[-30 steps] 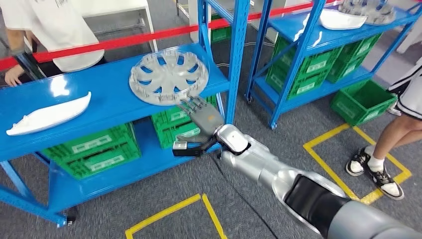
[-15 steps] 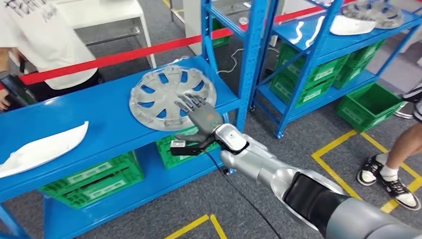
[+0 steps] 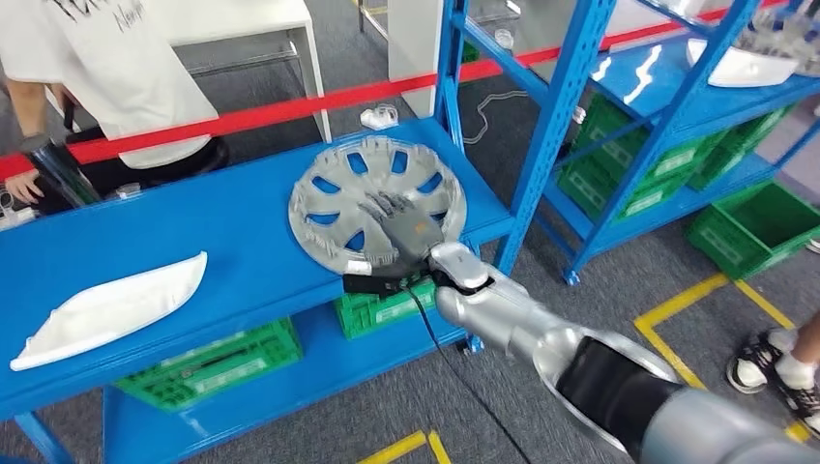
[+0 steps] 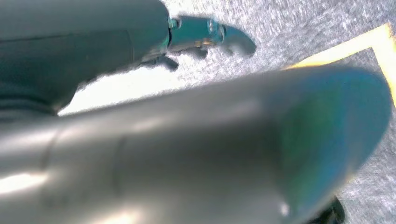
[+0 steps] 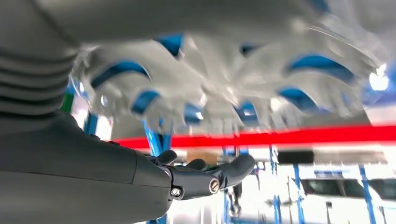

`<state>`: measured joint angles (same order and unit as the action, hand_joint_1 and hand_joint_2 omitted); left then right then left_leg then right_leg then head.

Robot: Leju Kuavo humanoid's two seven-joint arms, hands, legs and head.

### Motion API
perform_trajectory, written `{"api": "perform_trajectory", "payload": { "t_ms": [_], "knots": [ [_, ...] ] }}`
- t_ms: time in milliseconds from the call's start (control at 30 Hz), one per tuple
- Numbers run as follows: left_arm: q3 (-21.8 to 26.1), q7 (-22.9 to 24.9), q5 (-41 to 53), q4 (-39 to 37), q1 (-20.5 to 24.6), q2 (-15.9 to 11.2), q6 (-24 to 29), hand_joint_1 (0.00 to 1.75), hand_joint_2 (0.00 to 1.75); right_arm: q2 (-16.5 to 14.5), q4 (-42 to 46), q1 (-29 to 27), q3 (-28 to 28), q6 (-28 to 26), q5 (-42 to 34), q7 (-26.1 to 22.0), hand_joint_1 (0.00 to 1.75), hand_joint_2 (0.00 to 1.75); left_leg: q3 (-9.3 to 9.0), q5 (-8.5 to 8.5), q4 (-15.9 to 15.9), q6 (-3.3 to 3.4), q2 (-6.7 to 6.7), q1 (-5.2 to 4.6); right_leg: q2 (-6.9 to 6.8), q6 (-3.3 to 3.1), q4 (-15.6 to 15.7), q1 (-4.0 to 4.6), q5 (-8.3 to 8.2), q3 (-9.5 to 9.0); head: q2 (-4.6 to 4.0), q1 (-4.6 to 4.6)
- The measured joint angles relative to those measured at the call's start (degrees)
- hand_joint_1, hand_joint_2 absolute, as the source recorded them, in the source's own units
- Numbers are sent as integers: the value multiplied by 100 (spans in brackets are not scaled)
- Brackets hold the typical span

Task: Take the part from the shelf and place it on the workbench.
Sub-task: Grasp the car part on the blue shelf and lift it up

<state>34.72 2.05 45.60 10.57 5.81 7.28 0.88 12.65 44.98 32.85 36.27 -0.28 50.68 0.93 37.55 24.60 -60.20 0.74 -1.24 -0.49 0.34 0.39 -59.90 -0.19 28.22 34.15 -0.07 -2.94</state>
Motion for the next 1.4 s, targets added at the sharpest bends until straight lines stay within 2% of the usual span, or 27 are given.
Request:
{"api": "perform_trajectory", "payload": {
  "t_ms": [67, 267, 400, 1033, 1400],
  "knots": [
    [13, -1, -1, 2, -16, -3, 4, 0, 0, -10, -5, -5, 2, 32, -87, 3, 0, 175, -13, 6, 22, 10, 4, -7, 17, 13, 43, -12, 21, -31, 0, -8],
    [45, -26, -3, 3, -32, -10, 15, 0, 0, -15, -10, -7, 10, 136, -220, 67, 0, 175, -109, 25, 88, -32, 17, -8, 25, -44, 43, -9, 68, -91, 0, -9],
    [47, -21, 8, 3, -33, -15, 18, 0, 0, -15, -10, -47, 21, 217, -293, 200, 175, 175, -133, 29, 103, -65, 17, -1, 23, -57, 43, -9, 80, -110, 0, -9],
    [132, -74, 9, 8, -29, -14, 34, 0, 0, -31, -10, -144, 77, 422, -652, 238, 175, 175, -140, 30, 102, -72, 8, -11, 15, -52, 56, -12, 78, -133, 0, -10],
    [138, -105, 30, 8, -24, -14, 32, 0, 0, -34, -2, -139, 113, 294, -845, 156, 175, 175, -140, 31, 102, -72, 11, -11, 16, -51, 60, -12, 78, -134, 0, -10]
  ]
}}
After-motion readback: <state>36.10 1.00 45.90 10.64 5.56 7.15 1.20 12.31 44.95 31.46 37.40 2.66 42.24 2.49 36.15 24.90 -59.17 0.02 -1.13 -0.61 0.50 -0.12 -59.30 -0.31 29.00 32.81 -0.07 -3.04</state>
